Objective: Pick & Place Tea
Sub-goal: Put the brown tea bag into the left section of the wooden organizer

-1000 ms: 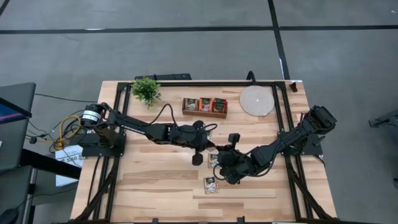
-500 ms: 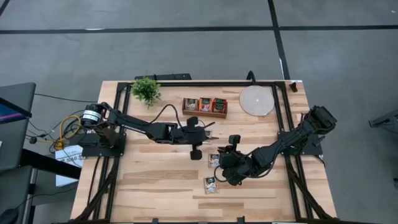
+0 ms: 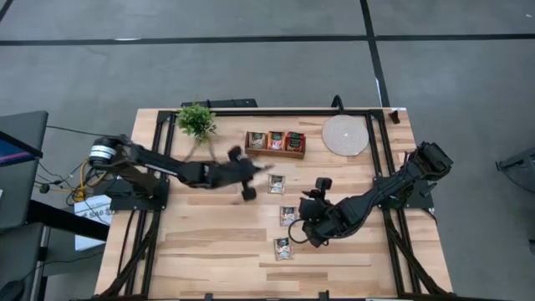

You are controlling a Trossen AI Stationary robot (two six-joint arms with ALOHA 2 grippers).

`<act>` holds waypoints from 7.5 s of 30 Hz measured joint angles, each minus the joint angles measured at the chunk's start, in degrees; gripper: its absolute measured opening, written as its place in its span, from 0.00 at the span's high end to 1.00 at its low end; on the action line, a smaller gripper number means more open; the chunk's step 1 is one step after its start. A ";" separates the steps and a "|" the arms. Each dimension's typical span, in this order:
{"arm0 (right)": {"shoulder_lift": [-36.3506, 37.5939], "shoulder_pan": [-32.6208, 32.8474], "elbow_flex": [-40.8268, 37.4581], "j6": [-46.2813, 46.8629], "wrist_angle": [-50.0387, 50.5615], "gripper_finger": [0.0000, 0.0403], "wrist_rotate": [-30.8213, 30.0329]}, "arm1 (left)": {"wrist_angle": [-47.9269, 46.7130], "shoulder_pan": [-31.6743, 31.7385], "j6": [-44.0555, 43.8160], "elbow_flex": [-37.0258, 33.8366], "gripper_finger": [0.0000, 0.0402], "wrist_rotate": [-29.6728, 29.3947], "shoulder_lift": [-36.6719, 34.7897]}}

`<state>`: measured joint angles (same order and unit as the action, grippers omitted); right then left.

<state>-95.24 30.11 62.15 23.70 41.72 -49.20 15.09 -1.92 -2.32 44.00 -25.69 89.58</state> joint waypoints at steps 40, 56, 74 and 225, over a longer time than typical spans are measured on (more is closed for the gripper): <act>0.00 0.28 0.02 1.54 -3.17 0.76 2.96 | 43.60 22.21 -7.46 -11.31 1.00 3.07 15.50; 0.00 0.28 0.02 1.40 -3.39 0.76 2.94 | 39.93 22.21 -7.33 -11.33 1.00 1.76 15.46; 0.00 0.28 0.02 1.40 -3.63 0.76 2.91 | 39.90 22.19 -6.93 -11.33 0.84 2.97 15.41; -24.48 -35.09 15.41 -18.20 -5.82 0.90 44.39 | 9.89 0.00 -14.98 -27.24 0.64 10.46 -17.66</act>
<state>-119.72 -4.98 77.56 5.50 35.90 -4.80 24.97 -1.91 -17.30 16.75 -15.23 71.92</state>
